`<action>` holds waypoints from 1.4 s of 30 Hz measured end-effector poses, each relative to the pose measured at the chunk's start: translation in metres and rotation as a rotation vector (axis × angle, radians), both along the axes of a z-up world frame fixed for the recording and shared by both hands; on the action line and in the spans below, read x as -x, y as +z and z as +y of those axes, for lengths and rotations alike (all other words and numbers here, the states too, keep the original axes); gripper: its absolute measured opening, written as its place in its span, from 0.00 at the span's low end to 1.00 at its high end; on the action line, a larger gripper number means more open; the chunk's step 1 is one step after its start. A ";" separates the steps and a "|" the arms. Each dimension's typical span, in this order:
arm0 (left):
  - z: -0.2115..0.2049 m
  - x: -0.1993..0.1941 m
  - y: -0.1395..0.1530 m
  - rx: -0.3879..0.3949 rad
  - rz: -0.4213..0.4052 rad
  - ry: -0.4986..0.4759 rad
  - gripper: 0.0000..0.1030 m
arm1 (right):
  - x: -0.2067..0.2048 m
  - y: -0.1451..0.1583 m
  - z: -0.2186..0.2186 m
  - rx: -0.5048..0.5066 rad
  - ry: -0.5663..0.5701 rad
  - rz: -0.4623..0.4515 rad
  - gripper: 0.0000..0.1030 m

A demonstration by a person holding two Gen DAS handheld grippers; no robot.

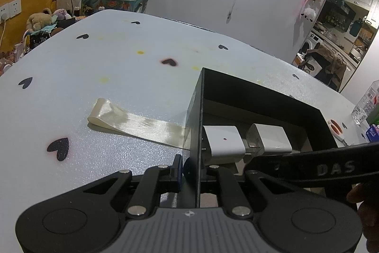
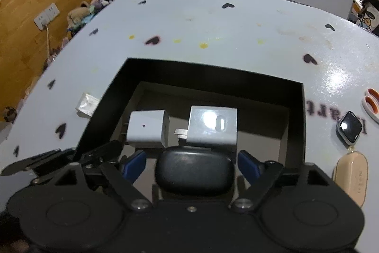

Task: Organize rigid objects
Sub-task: 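Carry the black oval case into the box and open the right tool, then move the right tool to the white round tape measure and grasp it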

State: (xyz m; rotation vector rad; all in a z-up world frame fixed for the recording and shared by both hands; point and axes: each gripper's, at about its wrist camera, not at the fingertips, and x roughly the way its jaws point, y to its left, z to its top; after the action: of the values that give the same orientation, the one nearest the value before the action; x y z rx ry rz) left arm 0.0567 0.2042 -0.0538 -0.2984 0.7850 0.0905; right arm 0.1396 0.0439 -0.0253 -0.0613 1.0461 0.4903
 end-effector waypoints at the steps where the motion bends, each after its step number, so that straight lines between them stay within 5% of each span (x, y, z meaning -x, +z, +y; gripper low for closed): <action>1: 0.000 0.000 0.000 -0.001 0.000 0.001 0.10 | 0.000 0.002 -0.003 -0.016 0.003 0.001 0.85; 17: -0.001 0.000 0.001 -0.001 0.006 0.013 0.10 | 0.053 0.044 -0.070 -0.121 0.040 -0.182 0.87; 28: -0.003 0.001 0.002 -0.009 0.013 0.018 0.10 | 0.089 0.039 -0.118 -0.134 -0.018 -0.304 1.00; 36: -0.003 0.001 0.002 -0.010 0.013 0.018 0.10 | 0.094 0.024 -0.170 -0.148 -0.203 -0.348 1.00; 42: -0.003 0.001 0.002 -0.010 0.014 0.018 0.10 | 0.087 0.005 -0.235 -0.126 -0.492 -0.307 1.00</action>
State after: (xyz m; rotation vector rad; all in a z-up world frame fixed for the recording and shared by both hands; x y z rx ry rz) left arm 0.0554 0.2011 -0.0519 -0.2960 0.7951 0.1138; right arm 0.0523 -0.1906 -0.0206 0.2232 0.6925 0.0918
